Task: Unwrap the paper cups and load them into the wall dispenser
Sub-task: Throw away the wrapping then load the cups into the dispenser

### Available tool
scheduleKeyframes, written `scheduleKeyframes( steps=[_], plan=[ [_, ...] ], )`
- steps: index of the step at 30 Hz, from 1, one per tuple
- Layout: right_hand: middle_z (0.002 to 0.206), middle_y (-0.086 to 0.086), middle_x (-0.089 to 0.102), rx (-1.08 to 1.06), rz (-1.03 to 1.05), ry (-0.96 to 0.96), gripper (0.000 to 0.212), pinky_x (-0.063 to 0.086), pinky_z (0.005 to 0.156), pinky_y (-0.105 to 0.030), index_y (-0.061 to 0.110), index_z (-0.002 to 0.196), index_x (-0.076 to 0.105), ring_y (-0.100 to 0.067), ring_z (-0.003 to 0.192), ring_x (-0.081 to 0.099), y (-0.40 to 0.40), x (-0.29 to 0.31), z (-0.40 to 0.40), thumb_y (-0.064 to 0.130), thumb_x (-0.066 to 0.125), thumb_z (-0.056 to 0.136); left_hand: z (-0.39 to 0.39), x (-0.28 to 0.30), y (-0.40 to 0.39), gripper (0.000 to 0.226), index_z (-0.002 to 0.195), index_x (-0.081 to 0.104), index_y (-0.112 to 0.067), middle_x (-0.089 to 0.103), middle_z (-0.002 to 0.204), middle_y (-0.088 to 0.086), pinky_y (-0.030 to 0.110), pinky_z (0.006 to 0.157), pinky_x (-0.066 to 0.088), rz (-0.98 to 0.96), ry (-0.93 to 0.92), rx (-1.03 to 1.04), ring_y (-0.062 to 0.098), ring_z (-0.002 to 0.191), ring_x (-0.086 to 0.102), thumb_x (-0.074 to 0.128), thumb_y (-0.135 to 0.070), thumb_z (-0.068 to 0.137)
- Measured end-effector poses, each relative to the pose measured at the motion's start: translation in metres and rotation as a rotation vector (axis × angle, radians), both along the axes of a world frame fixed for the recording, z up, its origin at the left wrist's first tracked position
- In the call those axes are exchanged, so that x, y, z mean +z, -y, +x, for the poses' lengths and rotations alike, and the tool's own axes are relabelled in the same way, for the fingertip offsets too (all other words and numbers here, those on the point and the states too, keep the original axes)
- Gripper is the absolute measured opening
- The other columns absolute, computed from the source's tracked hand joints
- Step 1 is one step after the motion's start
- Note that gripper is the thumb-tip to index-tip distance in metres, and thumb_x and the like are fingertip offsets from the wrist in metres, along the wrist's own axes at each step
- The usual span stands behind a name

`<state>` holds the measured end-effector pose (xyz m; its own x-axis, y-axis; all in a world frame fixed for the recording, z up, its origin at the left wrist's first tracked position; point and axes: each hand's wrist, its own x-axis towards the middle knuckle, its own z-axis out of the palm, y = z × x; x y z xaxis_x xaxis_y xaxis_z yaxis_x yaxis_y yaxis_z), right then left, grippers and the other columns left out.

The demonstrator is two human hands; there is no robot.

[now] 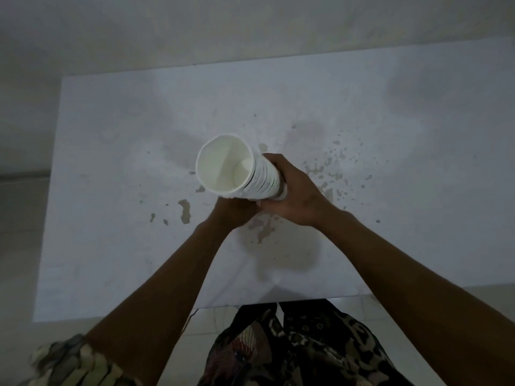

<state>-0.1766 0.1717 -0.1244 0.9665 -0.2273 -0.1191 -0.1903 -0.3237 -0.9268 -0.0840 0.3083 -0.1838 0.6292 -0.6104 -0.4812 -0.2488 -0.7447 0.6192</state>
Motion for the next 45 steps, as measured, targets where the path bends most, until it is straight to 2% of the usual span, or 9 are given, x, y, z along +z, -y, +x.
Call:
scheduleKeyframes(
  steps=[2,4,16,24,28,33,36,40,45],
  plan=[
    [0.123,0.008,0.064,-0.049,0.019,0.009,0.075,0.056,0.087,-0.024,0.026,0.135,0.046,-0.008,0.110,0.063,0.001,-0.001,0.001,0.026,0.087,0.071,-0.003,0.017,0.005,0.055,0.125,0.060,-0.010,0.063,0.126,0.014,0.016,0.081,0.050,-0.117,0.031,0.058,0.030,0.119,0.059,0.078,-0.029,0.077],
    [0.119,0.008,0.065,-0.093,0.034,0.003,0.075,0.057,0.085,-0.025,0.026,0.132,0.047,-0.008,0.108,0.064,-0.001,-0.003,0.000,0.028,0.089,0.070,-0.005,0.022,0.005,0.057,0.116,0.064,-0.014,0.068,0.115,0.010,0.030,0.084,0.054,-0.240,0.069,0.085,0.029,0.109,0.063,0.081,-0.039,0.069],
    [0.135,0.004,0.058,-0.454,0.144,0.127,0.092,0.054,0.093,-0.022,0.013,0.144,0.037,-0.006,0.121,0.059,-0.008,-0.002,-0.003,0.021,0.089,0.068,0.009,0.045,-0.011,0.041,0.121,0.066,-0.012,0.070,0.115,0.012,0.032,0.090,0.047,-0.097,0.273,0.020,0.029,0.104,0.064,0.076,-0.023,0.083],
    [0.129,0.016,0.055,-0.663,0.141,0.216,0.091,0.052,0.091,-0.018,0.017,0.145,0.036,-0.002,0.117,0.059,0.004,0.003,0.008,0.022,0.088,0.070,0.031,0.042,-0.044,0.023,0.106,0.076,-0.011,0.076,0.099,0.013,0.026,0.082,0.050,-0.116,0.311,0.259,0.029,0.091,0.070,0.072,-0.016,0.084],
    [0.112,0.034,0.055,-0.608,0.021,0.142,0.075,0.048,0.082,-0.007,0.035,0.126,0.040,0.015,0.103,0.058,0.011,-0.005,0.002,0.026,0.088,0.069,0.025,0.043,-0.059,0.021,0.105,0.077,-0.014,0.073,0.079,0.007,0.005,0.057,0.040,-0.132,0.213,0.307,0.013,0.067,0.065,0.070,-0.018,0.086],
    [0.114,0.032,0.054,-0.596,0.018,0.056,0.079,0.046,0.077,-0.003,0.025,0.132,0.041,0.017,0.101,0.056,0.005,-0.021,-0.007,0.026,0.088,0.069,0.011,0.051,-0.059,0.043,0.129,0.063,-0.029,0.068,0.126,-0.003,0.035,0.093,0.056,-0.252,0.039,0.263,0.014,0.108,0.066,0.069,-0.020,0.087],
    [0.125,0.020,0.056,-0.597,0.017,0.008,0.087,0.042,0.083,-0.001,0.025,0.141,0.036,0.006,0.109,0.055,0.002,-0.019,-0.010,0.029,0.087,0.071,0.001,0.062,-0.054,0.033,0.119,0.071,-0.026,0.074,0.109,-0.010,0.040,0.079,0.062,-0.396,-0.151,0.280,0.019,0.095,0.073,0.065,-0.010,0.090],
    [0.147,0.004,0.049,-0.630,-0.026,-0.058,0.089,0.041,0.106,-0.026,0.028,0.149,0.029,-0.010,0.132,0.047,-0.005,-0.011,-0.025,0.036,0.082,0.077,-0.014,0.080,-0.039,0.026,0.109,0.075,-0.015,0.075,0.098,0.003,0.029,0.063,0.060,-0.456,-0.399,0.409,0.019,0.079,0.075,0.064,-0.002,0.089],
    [0.137,0.008,0.059,-0.647,0.130,0.006,0.043,0.048,0.106,-0.035,0.029,0.136,0.054,-0.008,0.124,0.056,-0.033,0.009,-0.073,0.038,0.061,0.095,-0.040,0.087,-0.020,0.023,0.111,0.073,-0.012,0.074,0.109,0.012,0.032,0.069,0.060,-0.455,-0.639,0.453,0.029,0.098,0.071,0.054,-0.015,0.098]
  ],
)
